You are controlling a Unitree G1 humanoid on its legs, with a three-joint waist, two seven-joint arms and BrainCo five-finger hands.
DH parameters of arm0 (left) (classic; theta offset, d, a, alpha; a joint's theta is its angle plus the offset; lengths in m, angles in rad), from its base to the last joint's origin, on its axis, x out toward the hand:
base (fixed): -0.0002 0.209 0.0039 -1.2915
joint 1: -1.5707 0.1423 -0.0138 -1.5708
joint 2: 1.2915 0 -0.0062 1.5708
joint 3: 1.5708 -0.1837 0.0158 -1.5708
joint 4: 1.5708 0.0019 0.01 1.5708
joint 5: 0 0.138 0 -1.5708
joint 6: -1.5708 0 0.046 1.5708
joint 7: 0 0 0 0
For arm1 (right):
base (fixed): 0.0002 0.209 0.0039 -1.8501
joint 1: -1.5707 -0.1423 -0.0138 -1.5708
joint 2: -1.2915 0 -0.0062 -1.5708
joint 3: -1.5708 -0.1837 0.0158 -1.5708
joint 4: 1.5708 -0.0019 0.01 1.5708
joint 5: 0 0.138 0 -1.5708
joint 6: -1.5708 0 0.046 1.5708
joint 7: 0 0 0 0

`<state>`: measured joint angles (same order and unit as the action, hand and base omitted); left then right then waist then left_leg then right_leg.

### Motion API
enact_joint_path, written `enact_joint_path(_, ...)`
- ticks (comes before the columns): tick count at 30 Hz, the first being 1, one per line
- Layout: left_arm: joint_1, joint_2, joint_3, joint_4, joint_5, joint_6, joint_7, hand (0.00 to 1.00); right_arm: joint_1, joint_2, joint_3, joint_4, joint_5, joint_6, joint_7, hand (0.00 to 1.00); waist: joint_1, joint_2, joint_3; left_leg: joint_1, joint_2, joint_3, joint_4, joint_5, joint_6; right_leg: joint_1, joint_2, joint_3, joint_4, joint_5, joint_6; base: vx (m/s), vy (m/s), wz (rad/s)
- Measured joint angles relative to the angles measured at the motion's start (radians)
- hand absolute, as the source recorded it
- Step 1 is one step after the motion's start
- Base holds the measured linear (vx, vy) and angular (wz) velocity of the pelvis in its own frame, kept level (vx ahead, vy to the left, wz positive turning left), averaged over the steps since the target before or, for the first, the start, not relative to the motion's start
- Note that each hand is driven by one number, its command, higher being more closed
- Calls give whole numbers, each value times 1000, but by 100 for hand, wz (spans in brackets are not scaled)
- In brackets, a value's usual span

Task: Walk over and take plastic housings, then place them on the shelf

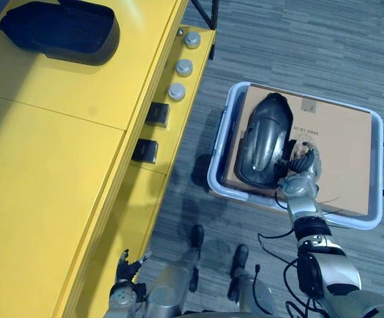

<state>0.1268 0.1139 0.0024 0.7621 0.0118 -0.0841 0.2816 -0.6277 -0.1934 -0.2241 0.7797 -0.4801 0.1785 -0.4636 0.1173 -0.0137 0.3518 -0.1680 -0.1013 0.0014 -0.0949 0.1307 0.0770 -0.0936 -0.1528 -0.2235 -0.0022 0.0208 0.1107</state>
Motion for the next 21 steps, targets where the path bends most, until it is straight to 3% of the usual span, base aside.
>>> enact_joint_path(15, -2, 6, 0, 23, -5, 0, 1, 0, -4, 1, 47, 13, 81, -43, 28, 100, 0, -9, -5, 0, 0, 0, -1, 1, -2, -1, 0, 1, 1, 0, 0, 8, -6, 0)
enact_joint_path(21, 1, 9, 4, 20, -4, 1, 0, 0, 9, 3, 42, -113, 89, -46, 26, 100, -4, -21, -17, 0, 0, 0, 0, 1, -2, 1, 0, 0, 0, 0, 0, 0, 0, 0)
